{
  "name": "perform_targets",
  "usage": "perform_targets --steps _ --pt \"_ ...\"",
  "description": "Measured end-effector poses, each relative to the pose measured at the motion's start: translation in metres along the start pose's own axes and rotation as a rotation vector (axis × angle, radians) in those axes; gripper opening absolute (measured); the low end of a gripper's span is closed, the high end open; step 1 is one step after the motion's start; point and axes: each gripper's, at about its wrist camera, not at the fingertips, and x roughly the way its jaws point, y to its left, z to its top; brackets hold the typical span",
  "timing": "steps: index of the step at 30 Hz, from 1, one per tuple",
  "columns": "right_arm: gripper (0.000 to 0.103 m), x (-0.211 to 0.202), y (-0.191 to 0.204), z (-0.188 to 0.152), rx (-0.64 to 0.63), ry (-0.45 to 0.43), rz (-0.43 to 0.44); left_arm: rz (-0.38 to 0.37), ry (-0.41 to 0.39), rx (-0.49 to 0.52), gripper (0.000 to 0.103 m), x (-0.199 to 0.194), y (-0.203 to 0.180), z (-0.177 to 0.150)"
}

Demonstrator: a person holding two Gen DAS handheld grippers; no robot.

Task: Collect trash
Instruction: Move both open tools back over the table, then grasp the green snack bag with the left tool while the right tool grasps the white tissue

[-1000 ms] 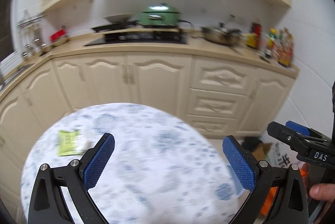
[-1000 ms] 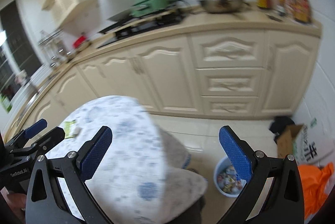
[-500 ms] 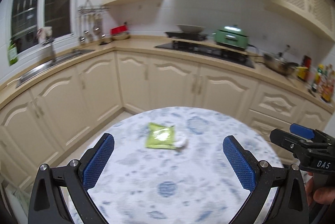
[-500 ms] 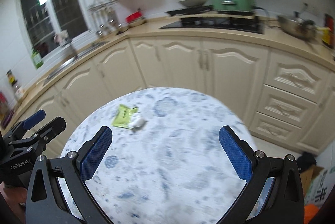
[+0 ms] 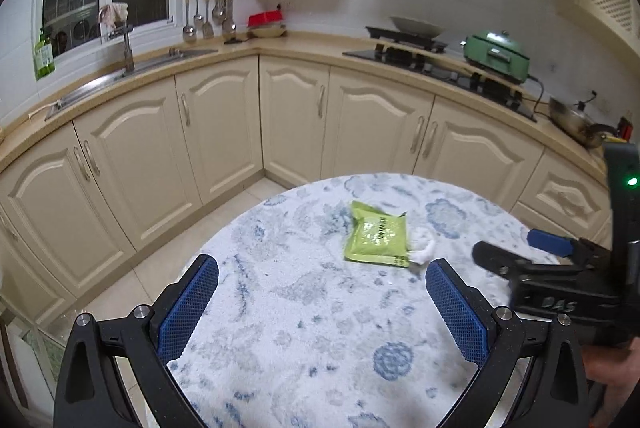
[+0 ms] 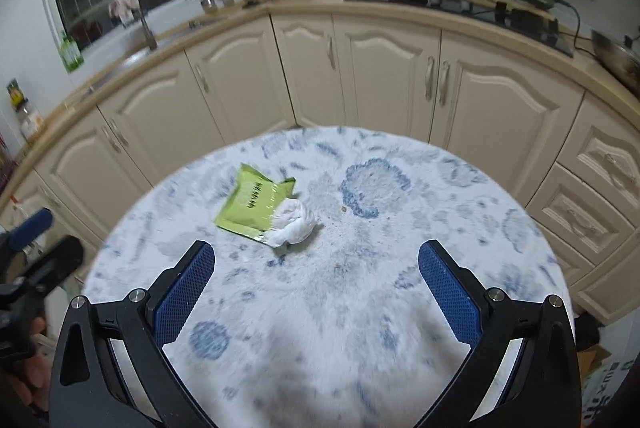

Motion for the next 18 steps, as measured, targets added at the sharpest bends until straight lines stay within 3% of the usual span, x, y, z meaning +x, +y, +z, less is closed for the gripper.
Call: perform_targets --steps 8,16,18 --pt "0.102 0.068 0.000 0.010 -0.018 0.073 -0.002 -0.001 0.070 0.005 0.102 0.069 0.010 0.016" --pt "0.080 0.103 0.000 0.008 -0.051 0.119 0.005 0.007 0.125 0.011 0.102 0.123 0.008 0.024" --pt "0.063 0.104 0.000 0.007 -0.074 0.108 0.004 0.006 0.136 0.018 0.102 0.136 0.005 0.026"
